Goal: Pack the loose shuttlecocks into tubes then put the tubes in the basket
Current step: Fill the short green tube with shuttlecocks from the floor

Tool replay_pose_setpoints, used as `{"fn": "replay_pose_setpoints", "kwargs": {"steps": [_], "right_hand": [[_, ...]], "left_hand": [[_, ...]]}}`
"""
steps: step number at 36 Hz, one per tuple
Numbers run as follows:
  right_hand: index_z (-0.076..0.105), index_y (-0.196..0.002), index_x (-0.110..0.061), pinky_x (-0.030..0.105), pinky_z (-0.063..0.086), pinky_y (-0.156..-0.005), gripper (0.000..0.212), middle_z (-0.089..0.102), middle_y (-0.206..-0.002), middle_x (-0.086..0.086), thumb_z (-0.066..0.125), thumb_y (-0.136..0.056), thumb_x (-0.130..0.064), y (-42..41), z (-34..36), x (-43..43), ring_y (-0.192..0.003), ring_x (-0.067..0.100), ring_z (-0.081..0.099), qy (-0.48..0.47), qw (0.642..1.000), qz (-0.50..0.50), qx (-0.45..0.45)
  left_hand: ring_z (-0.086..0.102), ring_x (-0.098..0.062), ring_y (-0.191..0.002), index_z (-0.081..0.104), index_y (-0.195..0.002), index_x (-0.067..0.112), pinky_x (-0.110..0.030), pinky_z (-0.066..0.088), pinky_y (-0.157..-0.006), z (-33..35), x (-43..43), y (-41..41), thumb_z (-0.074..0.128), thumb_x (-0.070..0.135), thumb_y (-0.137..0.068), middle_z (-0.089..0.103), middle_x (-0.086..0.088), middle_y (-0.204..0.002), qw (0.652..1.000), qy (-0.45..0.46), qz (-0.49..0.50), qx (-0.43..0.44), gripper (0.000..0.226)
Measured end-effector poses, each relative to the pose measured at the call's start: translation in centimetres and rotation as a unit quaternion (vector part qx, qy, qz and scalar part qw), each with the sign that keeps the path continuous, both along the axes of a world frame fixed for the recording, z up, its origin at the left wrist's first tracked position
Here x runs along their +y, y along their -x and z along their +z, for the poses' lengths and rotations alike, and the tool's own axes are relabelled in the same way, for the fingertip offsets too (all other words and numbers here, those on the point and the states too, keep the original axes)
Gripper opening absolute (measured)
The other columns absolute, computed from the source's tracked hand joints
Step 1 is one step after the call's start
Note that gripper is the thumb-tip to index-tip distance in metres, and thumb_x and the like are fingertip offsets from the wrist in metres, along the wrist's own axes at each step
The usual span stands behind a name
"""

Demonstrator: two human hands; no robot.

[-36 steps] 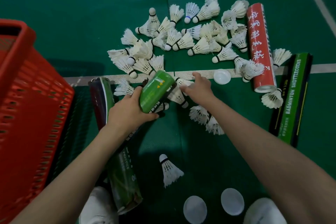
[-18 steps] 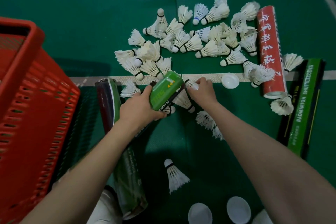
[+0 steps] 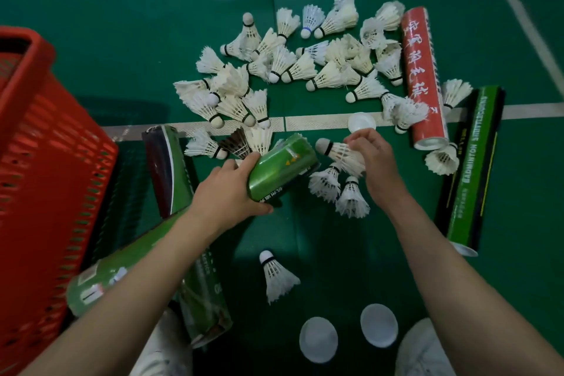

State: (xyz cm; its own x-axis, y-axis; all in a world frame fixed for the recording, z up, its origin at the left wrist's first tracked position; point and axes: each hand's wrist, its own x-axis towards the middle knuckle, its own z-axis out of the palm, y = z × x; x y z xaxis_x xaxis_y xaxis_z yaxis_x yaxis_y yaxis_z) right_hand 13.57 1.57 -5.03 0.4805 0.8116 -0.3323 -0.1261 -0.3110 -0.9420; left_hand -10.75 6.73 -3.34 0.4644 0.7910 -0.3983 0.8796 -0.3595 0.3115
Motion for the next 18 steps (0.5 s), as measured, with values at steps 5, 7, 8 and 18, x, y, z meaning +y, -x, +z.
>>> {"fn": "replay_pose_setpoints", "kwargs": {"steps": [5, 7, 8, 18], "right_hand": [[0.056, -0.077, -0.017, 0.033, 0.041, -0.069, 0.005, 0.057, -0.090, 0.007, 0.057, -0.080, -0.021, 0.6, 1.2, -1.1, -0.077, 0.020, 0.051, -0.019, 0.999, 0.047, 0.009], [0.061, -0.085, -0.015, 0.032, 0.041, -0.079, 0.014, 0.061, -0.088, -0.003, 0.056, -0.084, -0.028, 0.9, 1.6, -1.5, -0.084, 0.014, 0.054, -0.011, 0.997, 0.071, -0.010], [0.063, -0.089, -0.015, 0.034, 0.040, -0.085, 0.021, 0.063, -0.087, -0.010, 0.054, -0.087, -0.033, 1.0, 1.5, -1.6, -0.090, 0.011, 0.055, -0.002, 0.996, 0.081, -0.021], [0.056, -0.128, -0.035, 0.051, 0.039, -0.107, 0.066, 0.057, -0.132, -0.009, 0.015, -0.089, -0.070, 2.5, 2.0, -2.3, -0.124, 0.014, 0.053, 0.007, 0.987, 0.134, 0.090]], "left_hand": [[0.052, -0.026, -0.104, 0.018, -0.144, 0.038, -0.042, 0.049, -0.086, 0.6, -1.5, -0.2, 0.074, 0.065, -0.060, 0.049, -0.002, -0.111, 0.999, 0.017, -0.026, -0.023, 0.105], [0.052, -0.025, -0.103, 0.018, -0.144, 0.038, -0.041, 0.048, -0.086, 0.9, -2.1, -0.3, 0.074, 0.064, -0.061, 0.049, -0.002, -0.109, 0.999, 0.020, -0.035, -0.032, 0.104], [0.051, -0.025, -0.104, 0.018, -0.144, 0.038, -0.039, 0.048, -0.087, 1.0, -2.4, -0.4, 0.074, 0.063, -0.061, 0.049, -0.002, -0.110, 0.998, 0.022, -0.041, -0.036, 0.104], [0.053, -0.022, -0.108, 0.022, -0.142, 0.039, -0.032, 0.044, -0.083, 1.6, -3.3, -1.5, 0.073, 0.062, -0.063, 0.054, 0.004, -0.119, 0.995, -0.016, -0.084, -0.060, 0.096]]}}
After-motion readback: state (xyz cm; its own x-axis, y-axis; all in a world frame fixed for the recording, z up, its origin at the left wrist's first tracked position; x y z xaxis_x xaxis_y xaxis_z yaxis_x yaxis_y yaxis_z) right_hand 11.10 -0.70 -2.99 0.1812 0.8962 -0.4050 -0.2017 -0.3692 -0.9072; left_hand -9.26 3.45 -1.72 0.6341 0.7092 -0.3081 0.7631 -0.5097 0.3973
